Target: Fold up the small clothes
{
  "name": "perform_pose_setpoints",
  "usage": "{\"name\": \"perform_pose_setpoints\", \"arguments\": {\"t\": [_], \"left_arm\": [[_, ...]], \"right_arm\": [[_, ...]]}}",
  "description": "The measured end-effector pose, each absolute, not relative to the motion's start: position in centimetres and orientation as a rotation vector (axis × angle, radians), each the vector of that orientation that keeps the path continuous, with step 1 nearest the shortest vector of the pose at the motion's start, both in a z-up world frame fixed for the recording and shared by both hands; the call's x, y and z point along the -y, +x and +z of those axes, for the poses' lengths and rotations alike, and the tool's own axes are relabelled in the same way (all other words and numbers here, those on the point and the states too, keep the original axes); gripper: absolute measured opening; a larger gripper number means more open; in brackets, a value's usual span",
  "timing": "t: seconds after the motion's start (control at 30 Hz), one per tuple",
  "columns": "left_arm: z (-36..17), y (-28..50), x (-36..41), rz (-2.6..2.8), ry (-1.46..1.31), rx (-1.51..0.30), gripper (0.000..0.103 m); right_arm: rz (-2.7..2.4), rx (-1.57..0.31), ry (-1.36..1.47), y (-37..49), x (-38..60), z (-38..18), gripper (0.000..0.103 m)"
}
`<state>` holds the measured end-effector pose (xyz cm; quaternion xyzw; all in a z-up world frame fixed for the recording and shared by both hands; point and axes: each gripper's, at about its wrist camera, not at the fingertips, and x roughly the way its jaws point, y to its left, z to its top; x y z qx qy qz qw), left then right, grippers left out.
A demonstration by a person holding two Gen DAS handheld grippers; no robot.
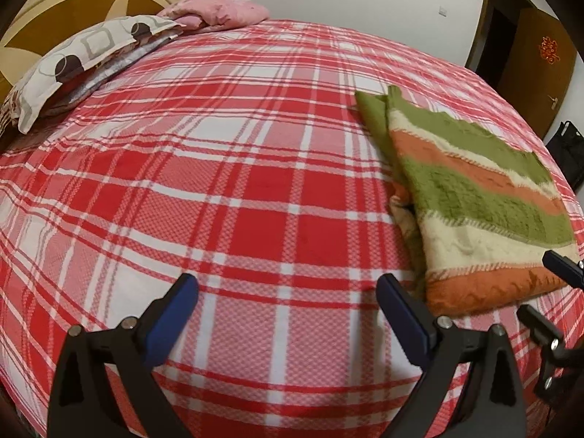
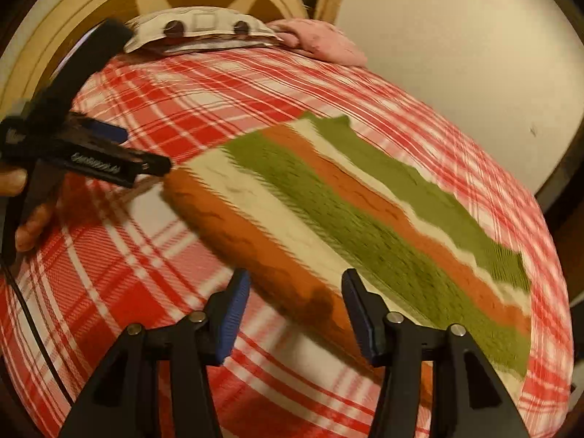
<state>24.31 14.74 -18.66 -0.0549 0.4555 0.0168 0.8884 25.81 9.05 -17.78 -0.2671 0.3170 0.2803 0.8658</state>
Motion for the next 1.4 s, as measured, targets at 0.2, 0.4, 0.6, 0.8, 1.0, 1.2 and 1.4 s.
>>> {"name": "perform_pose_setpoints", "arguments": {"t": [0.2, 0.4, 0.6, 0.8, 1.0, 1.2, 1.4], "left_arm": [[-18.2, 25.4, -17.4, 0.008, -0.152, -0.936, 0.1], [-17.4, 26.9, -20.2, -0.013, -0.185, -0.898, 0.1], [-17.3, 29.0, -21.4, -0.081, -0.238, -0.882, 0.1], [-18.0, 31.0, -21.3, -0.216, -0.336, -0.899, 0.1], [-17.8, 33.5, -18.6, -0.395, -0.366, -0.906, 0.1], [-17.8, 37.2, -15.2, -0.51, -0.385, -0.932, 0.1], [-18.5, 40.9, -12.7, -0.511, -0.345, -0.96, 0.099]], "right_arm": [[0.603, -0.608, -0.626, 25.0, -12.9, -18.2, 0.055], [0.572, -0.514, -0.708, 24.1, -15.7, -18.9, 0.055], [0.567, -0.445, -0.772, 23.2, -18.0, -20.2, 0.055], [0.517, -0.415, -0.831, 23.6, -19.9, -20.8, 0.054], [0.538, -0.451, -0.794, 24.4, -19.4, -20.9, 0.015], [0.56, -0.481, -0.741, 25.1, -18.3, -20.4, 0.015], [0.565, -0.502, -0.702, 26.0, -17.5, -20.3, 0.015]]}}
